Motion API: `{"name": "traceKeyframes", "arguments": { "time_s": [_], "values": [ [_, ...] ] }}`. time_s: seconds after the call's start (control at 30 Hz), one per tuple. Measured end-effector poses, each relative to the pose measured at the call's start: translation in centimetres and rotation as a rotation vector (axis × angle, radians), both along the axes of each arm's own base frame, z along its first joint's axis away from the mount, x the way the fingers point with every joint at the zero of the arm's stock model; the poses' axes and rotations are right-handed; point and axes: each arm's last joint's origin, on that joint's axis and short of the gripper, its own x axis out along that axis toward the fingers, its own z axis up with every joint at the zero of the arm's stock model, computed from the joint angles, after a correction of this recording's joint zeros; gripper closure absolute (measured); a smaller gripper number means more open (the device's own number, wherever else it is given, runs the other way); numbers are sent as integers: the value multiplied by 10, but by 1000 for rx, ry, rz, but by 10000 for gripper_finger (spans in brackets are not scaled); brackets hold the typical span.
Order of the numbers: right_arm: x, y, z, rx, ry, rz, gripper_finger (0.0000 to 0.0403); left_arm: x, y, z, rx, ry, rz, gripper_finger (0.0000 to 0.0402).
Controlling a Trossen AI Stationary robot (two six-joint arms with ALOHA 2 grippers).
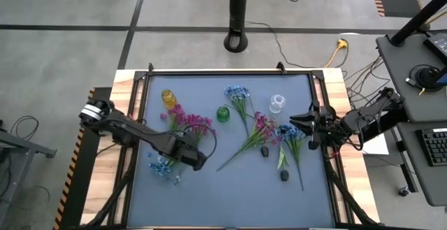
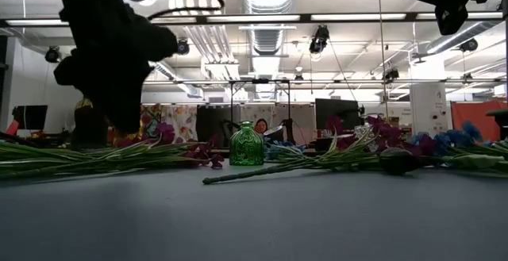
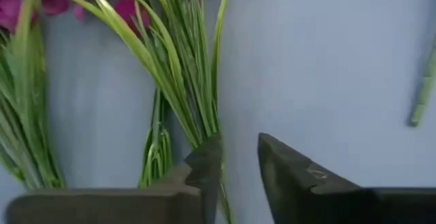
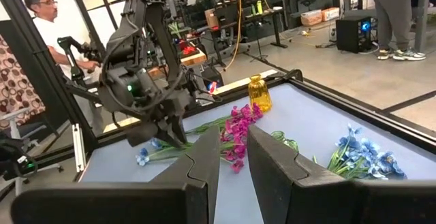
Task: Sort flowers into vase by color
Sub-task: Put the middle purple flowers into the green vase
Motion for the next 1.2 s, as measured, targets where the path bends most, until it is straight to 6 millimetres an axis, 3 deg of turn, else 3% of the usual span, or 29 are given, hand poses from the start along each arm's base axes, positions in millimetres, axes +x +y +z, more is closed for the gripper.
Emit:
{"name": "traceKeyframes", "arguments": {
  "time_s": [0.17,0.3,0.7,0.9,1.2],
  "values": [
    [0,0,0,0,1,0,335,8,1,-15,-1,61,12,250],
    [0,0,0,2,0,0,335,14,1,-20,7,80,19,232],
    [0,0,0,14,-2,0,335,25,-3,-8,49,167,-1,231],
    [0,0,0,19,-3,0,335,17,1,-19,70,202,20,232],
    [0,0,0,18,-2,2,335,21,0,-29,41,113,24,249]
  ]
}}
